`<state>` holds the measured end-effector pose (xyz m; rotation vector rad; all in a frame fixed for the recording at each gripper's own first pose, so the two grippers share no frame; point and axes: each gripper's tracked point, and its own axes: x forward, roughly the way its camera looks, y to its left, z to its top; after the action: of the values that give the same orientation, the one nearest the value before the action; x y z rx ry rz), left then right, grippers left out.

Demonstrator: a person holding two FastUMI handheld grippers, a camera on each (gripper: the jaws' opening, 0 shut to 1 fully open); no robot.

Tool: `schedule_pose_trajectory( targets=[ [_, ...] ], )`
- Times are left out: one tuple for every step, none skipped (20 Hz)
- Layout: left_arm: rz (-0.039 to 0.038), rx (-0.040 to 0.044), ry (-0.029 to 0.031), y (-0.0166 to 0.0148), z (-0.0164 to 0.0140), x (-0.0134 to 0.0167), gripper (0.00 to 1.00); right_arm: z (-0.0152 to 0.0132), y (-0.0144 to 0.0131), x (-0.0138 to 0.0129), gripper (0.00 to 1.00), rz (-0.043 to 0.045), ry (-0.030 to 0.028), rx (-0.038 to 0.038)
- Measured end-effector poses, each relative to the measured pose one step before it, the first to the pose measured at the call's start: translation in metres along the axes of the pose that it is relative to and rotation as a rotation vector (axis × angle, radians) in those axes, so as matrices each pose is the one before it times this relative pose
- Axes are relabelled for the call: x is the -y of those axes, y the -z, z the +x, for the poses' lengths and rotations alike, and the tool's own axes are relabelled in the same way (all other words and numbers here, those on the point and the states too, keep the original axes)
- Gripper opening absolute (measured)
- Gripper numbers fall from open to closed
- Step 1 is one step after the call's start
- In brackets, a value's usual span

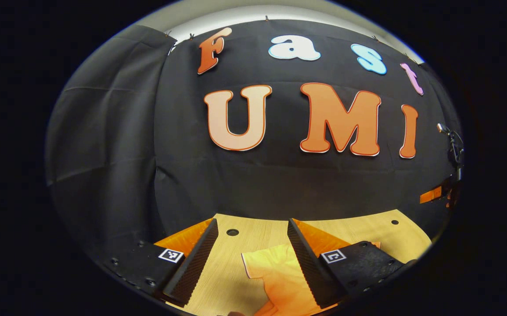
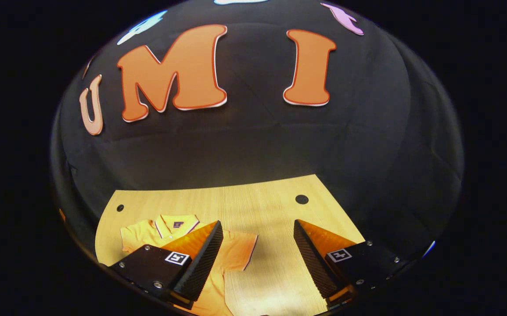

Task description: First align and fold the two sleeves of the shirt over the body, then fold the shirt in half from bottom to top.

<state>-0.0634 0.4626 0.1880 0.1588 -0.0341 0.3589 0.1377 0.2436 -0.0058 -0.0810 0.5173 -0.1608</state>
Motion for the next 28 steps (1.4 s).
schedule_pose_trajectory(
  targets=[
    [-0.00344, -0.00784, -0.00661, 0.00214, 0.00240, -0.00179, 0.98, 0.01325, 0.00699, 0.00151, 0.98, -0.00886, 0.00481, -0.03351],
    [-0.00101, -0.00830, -0.00922, 0.00172, 0.00155, -0.00198, 0.98, 0.01069, 0.00920, 0.00028, 0.98, -0.00719, 0.00605, -0.04387],
    [0.00040, -0.01014, -0.00833, 0.00484, 0.00392, -0.00128, 0.98, 0.01191, 0.00941, 0.00024, 0.98, -0.00318, 0.00432, -0.04602],
    [0.00015, -0.00925, -0.00874, 0.00270, 0.00242, -0.00162, 0.98, 0.01176, 0.00682, -0.00239, 0.99, 0.00421, -0.00704, -0.04154],
    [-0.00041, -0.00872, -0.00724, 0.00397, 0.00235, -0.00067, 0.98, 0.01102, 0.00656, -0.00339, 0.99, 0.00986, -0.00607, -0.03407],
    [-0.00117, -0.00909, -0.00641, 0.00243, 0.00226, -0.00174, 0.98, 0.01169, 0.00645, -0.00113, 0.99, 0.00252, -0.00163, -0.03663],
    [-0.00218, -0.00994, -0.00771, 0.00421, 0.00270, -0.00204, 0.98, 0.01434, 0.00853, 0.00120, 0.99, -0.00088, 0.00108, -0.03614],
    [-0.00262, -0.00976, -0.00772, 0.00265, 0.00301, -0.00166, 0.98, 0.01202, 0.00658, -0.00031, 0.99, 0.00256, 0.00096, -0.03513],
    [-0.00191, -0.00792, -0.00671, 0.00287, 0.00202, -0.00048, 0.98, 0.01090, 0.00862, -0.00244, 0.99, 0.00831, -0.00584, -0.04018],
    [-0.00142, -0.01002, -0.00571, 0.00340, 0.00313, -0.00086, 0.98, 0.01128, 0.00678, -0.00134, 0.99, 0.00810, -0.00423, -0.03483],
    [-0.00117, -0.01056, -0.00520, 0.00445, 0.00221, 0.00009, 0.98, 0.01212, 0.00679, -0.00131, 0.99, 0.00237, -0.00006, -0.02842],
    [-0.00008, -0.01412, -0.00087, 0.00358, 0.00293, 0.00076, 0.98, 0.01138, 0.00749, 0.00020, 0.99, -0.00231, 0.00618, -0.02792],
    [0.00201, -0.01680, -0.00378, 0.00471, 0.00117, -0.00066, 0.98, 0.01066, 0.00639, 0.00007, 0.99, -0.00419, 0.00578, -0.02587],
    [-0.00127, -0.00941, -0.00828, 0.00365, 0.00324, -0.00143, 0.98, 0.00932, 0.00561, 0.00004, 0.99, -0.00223, 0.00272, -0.02696],
    [-0.00398, -0.00894, -0.00263, 0.00218, 0.00213, 0.00034, 0.98, 0.00907, 0.00594, -0.00156, 0.99, 0.00444, -0.00286, -0.02599],
    [-0.00414, -0.00942, -0.00108, 0.00187, 0.00183, 0.00023, 0.98, 0.00785, 0.00457, -0.00108, 0.99, 0.00588, -0.00350, -0.02260],
    [-0.00007, -0.00766, -0.00109, 0.00440, 0.00133, -0.00041, 0.98, 0.00852, 0.00366, 0.00018, 1.00, 0.00391, 0.00193, -0.02231],
    [0.00596, -0.00742, -0.00315, 0.00111, 0.00187, -0.00005, 0.98, 0.00782, 0.00348, -0.00080, 1.00, 0.00023, 0.00238, -0.01721],
    [0.00819, -0.00575, -0.00076, 0.00245, 0.00201, 0.00032, 0.98, 0.00742, 0.00158, 0.00065, 0.99, -0.00253, 0.00793, -0.01534],
    [0.00538, -0.00095, 0.00133, 0.00013, 0.00189, 0.00092, 0.98, 0.00688, 0.00259, 0.00144, 0.99, -0.00242, 0.00965, -0.01553],
    [0.00262, 0.00055, 0.00295, -0.00036, 0.00155, 0.00217, 0.98, 0.00639, 0.00186, 0.00060, 0.99, -0.00172, 0.00798, -0.01682],
    [0.00173, -0.00023, 0.00161, -0.00006, 0.00333, 0.00058, 0.98, 0.00637, 0.00291, -0.00001, 1.00, -0.00283, 0.00695, -0.01689],
    [0.00160, -0.00364, -0.00006, 0.00156, 0.00321, 0.00106, 0.98, 0.00643, 0.00278, 0.00013, 1.00, -0.00316, 0.00786, -0.01754],
    [-0.00119, -0.00534, -0.00102, 0.00057, 0.00303, 0.00078, 0.98, 0.00498, 0.00327, 0.00025, 1.00, -0.00187, 0.00434, -0.01608],
    [-0.00259, -0.00572, 0.00043, 0.00199, 0.00111, 0.00108, 0.98, 0.00491, 0.00450, -0.00182, 0.99, 0.00176, -0.00388, -0.02041],
    [-0.00279, -0.00478, 0.00194, 0.00127, 0.00027, 0.00090, 0.98, 0.00128, 0.00136, -0.00435, 0.99, 0.01551, -0.01495, -0.01220],
    [-0.00318, -0.00277, 0.00202, 0.00096, 0.00185, 0.00132, 0.98, 0.00188, -0.00406, -0.00018, 1.00, 0.01688, -0.00288, 0.00614],
    [-0.00318, -0.00201, 0.00231, 0.00038, 0.00016, -0.00044, 0.96, 0.00046, 0.00087, -0.00040, 0.99, 0.00546, -0.00828, -0.01019]
  ],
)
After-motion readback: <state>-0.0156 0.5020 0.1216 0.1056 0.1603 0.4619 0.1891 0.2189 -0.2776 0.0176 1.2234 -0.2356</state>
